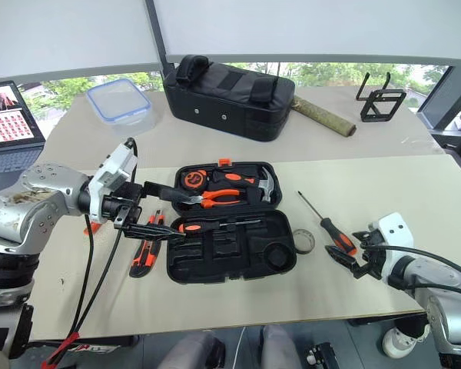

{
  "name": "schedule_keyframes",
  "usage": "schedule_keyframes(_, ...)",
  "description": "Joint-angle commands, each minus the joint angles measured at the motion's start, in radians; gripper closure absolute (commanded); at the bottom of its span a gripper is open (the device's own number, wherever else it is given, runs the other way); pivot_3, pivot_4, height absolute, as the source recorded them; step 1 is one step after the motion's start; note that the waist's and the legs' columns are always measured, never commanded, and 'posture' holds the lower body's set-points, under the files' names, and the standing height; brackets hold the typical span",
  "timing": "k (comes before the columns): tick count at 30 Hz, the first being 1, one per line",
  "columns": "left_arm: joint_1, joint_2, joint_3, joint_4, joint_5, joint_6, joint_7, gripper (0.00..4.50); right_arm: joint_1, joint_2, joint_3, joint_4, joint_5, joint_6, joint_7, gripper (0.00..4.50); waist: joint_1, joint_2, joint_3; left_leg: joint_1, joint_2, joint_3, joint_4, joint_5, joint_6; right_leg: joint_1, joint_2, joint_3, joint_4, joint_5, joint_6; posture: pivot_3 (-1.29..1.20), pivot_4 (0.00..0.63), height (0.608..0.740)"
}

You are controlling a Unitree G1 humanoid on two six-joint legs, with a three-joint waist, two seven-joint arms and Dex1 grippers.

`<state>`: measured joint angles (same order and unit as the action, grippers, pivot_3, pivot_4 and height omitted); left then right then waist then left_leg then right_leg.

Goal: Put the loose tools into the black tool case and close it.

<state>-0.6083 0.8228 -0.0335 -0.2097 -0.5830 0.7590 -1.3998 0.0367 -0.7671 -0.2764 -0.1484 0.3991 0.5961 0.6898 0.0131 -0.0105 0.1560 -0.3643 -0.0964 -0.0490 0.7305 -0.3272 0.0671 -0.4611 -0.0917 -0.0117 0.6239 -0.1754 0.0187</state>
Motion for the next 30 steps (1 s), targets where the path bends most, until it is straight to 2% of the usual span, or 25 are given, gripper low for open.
schedule_keyframes(1, -0.003, 0.029, 0.02, -0.043, -0.022, 0.0, 0.013, 0.0, -0.026, -0.004, -0.007, 0.063, -0.018, -0.062, 0.027, 1.77, -0.001, 0.0, 0.0, 0.001, 0.0, 0.0, 0.0, 0.0, 0.0, 0.001, 0.0, 0.0, 0.0, 0.0, 0.0, 0.0, 0.15, 0.714)
schedule_keyframes(6, 0.011, 0.052, 0.018, -0.061, -0.021, -0.01, 0.018, 0.0, -0.051, -0.043, -0.057, 0.078, 0.013, -0.079, 0.087, 3.45, -0.002, 0.0, 0.0, 0.003, 0.0, 0.0, -0.001, 0.0, 0.0, 0.002, 0.0, 0.001, 0.0, 0.0, 0.0, 0.0, 0.15, 0.714)
schedule_keyframes(12, 0.034, 0.092, 0.012, -0.069, -0.014, -0.023, 0.001, 0.0, -0.195, -0.16, -0.056, 0.031, 0.115, -0.084, 0.294, 3.49, -0.006, 0.003, 0.002, 0.003, 0.0, 0.001, -0.001, 0.0, 0.0, 0.002, 0.001, 0.0, 0.0, 0.0, 0.0, 0.0, 0.15, 0.714)
schedule_keyframes(17, 0.065, 0.149, -0.01, -0.066, 0.017, -0.089, -0.053, 0.0, -0.309, -0.239, 0.142, -0.085, 0.086, -0.2, 0.547, 3.49, -0.013, 0.003, 0.002, 0.004, 0.001, 0.0, -0.003, 0.0, 0.0, 0.002, 0.001, 0.0, 0.0, -0.001, -0.001, 0.0, 0.15, 0.714)
schedule_keyframes(20, 0.066, 0.172, -0.009, -0.057, 0.02, -0.101, -0.069, 0.0, -0.449, -0.188, 0.33, -0.09, -0.005, -0.276, 0.62, 3.49, -0.013, 0.002, 0.003, 0.003, 0.001, 0.001, -0.002, 0.0, 0.0, 0.002, 0.001, 0.0, -0.001, -0.001, -0.001, 0.0, 0.15, 0.714)
schedule_keyframes(23, 0.067, 0.192, -0.001, -0.069, 0.011, -0.09, -0.077, 0.0, -0.562, -0.113, 0.46, 0.011, -0.135, -0.402, 0.637, 3.49, -0.014, 0.0, 0.004, 0.003, 0.001, 0.001, -0.002, 0.0, 0.0, 0.002, 0.0, -0.001, -0.001, -0.001, -0.001, 0.0, 0.15, 0.714)
schedule_keyframes(27, 0.071, 0.197, 0.007, -0.075, 0.009, -0.081, -0.061, 0.0, -0.682, -0.029, 0.55, 0.187, -0.243, -0.496, 0.634, 3.49, -0.006, -0.001, 0.005, 0.002, 0.001, 0.0, -0.001, 0.0, 0.0, 0.001, 0.0, -0.002, -0.001, -0.001, -0.001, 0.0, 0.15, 0.714)
schedule_keyframes(30, 0.068, 0.199, 0.017, -0.077, 0.006, -0.077, -0.047, 0.0, -0.73, -0.012, 0.579, 0.288, -0.299, -0.559, 0.651, 3.49, -0.005, -0.001, 0.005, 0.0, 0.0, 0.0, -0.001, 0.0, 0.0, -0.001, 0.0, -0.002, 0.0, -0.001, -0.001, 0.0, 0.15, 0.714)
